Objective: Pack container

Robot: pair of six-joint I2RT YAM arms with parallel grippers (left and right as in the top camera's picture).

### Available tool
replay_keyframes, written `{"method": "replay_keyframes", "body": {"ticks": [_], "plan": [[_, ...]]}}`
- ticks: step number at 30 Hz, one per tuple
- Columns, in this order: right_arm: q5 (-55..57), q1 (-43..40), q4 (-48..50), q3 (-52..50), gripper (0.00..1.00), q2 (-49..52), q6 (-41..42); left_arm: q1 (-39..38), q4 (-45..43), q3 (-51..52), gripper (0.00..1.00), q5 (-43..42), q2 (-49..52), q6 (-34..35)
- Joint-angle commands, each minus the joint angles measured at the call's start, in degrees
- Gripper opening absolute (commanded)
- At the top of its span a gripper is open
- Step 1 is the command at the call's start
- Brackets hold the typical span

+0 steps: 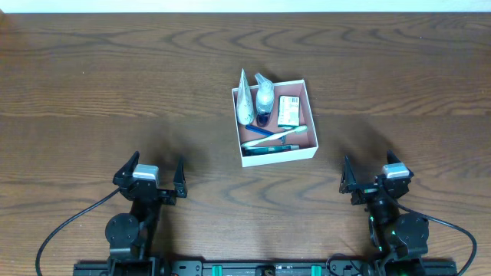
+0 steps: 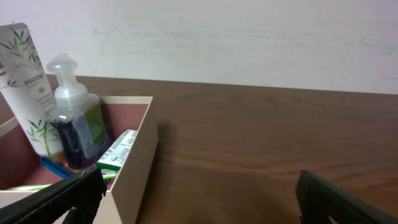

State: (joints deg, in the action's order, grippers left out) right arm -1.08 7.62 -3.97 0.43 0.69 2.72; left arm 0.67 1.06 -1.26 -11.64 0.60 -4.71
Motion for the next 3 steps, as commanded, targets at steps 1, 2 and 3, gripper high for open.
{"method": "replay_keyframes", "body": {"ticks": [1, 2, 3], "plan": [[0.22, -0.70, -0.28, -0.11, 0.99, -0.37, -0.66, 0.28, 1.90, 1.03, 0.98, -0.83, -0.31, 0.07], [0.22, -0.70, -0.28, -0.11, 0.99, -0.37, -0.66, 0.28, 1.90, 1.03, 0.98, -0.83, -0.31, 0.09], [0.22, -0.70, -0.28, -0.11, 0.99, -0.37, -0.66, 0.28, 1.90, 1.03, 0.98, -0.83, -0.31, 0.09]]}}
